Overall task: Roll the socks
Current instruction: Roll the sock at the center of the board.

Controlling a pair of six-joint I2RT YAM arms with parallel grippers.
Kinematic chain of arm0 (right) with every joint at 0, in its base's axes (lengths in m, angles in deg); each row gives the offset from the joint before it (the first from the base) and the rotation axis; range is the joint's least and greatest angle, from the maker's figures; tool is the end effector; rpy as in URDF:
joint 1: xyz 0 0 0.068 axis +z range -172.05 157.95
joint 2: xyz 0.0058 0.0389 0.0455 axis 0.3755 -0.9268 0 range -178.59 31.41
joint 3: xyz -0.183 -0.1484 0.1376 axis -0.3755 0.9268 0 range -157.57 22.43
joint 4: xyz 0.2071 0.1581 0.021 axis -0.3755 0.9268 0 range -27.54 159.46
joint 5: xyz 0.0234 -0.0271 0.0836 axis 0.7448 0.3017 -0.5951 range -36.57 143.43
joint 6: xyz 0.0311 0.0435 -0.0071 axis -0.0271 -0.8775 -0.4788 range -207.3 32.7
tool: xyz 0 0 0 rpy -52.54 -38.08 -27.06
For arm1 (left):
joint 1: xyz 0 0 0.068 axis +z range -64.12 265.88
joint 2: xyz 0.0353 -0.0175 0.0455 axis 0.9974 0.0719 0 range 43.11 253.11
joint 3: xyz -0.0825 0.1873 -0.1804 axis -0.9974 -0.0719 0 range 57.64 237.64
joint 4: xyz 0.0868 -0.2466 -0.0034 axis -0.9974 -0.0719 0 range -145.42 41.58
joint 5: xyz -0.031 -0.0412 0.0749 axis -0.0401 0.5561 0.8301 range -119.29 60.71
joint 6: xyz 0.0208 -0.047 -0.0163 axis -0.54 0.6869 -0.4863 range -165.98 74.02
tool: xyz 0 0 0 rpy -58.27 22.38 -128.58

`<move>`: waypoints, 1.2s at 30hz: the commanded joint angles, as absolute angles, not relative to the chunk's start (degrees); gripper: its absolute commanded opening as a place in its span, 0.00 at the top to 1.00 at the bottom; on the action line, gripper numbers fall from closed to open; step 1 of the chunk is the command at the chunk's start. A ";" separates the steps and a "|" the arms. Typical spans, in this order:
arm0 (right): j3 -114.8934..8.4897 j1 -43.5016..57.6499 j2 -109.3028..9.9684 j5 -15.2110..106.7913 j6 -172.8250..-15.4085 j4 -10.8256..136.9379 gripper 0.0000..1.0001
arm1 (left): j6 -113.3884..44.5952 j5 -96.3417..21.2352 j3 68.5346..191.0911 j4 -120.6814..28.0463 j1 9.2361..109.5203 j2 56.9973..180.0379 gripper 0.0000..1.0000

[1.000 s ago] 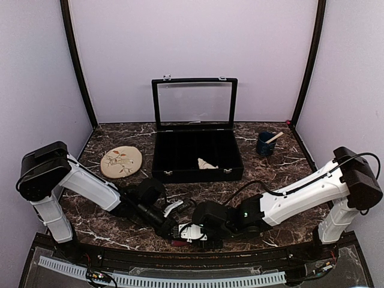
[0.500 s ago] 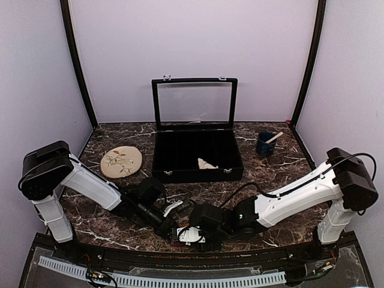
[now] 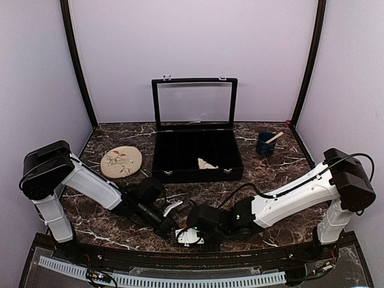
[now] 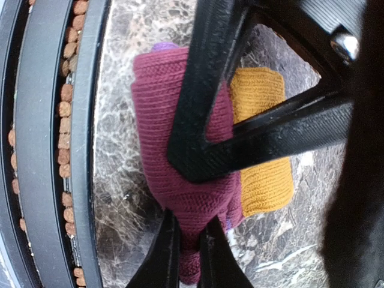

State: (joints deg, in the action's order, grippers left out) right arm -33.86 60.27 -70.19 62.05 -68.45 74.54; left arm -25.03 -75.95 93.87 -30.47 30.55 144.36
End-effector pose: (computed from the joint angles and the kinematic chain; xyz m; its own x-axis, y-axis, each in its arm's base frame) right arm 0.0516 0.3430 0.1481 0.2068 -0.8585 -0.4692 -0.9534 -0.0691 -0.2937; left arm 0.1474 -0.2584 0.1036 -0.6916 0.5684 -0.4457 0.6414 0.1995 -0.7408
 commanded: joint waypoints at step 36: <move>-48.70 47.95 -81.07 32.98 -80.47 89.12 1.00 | -15.77 -42.63 78.14 -43.06 31.04 114.15 0.52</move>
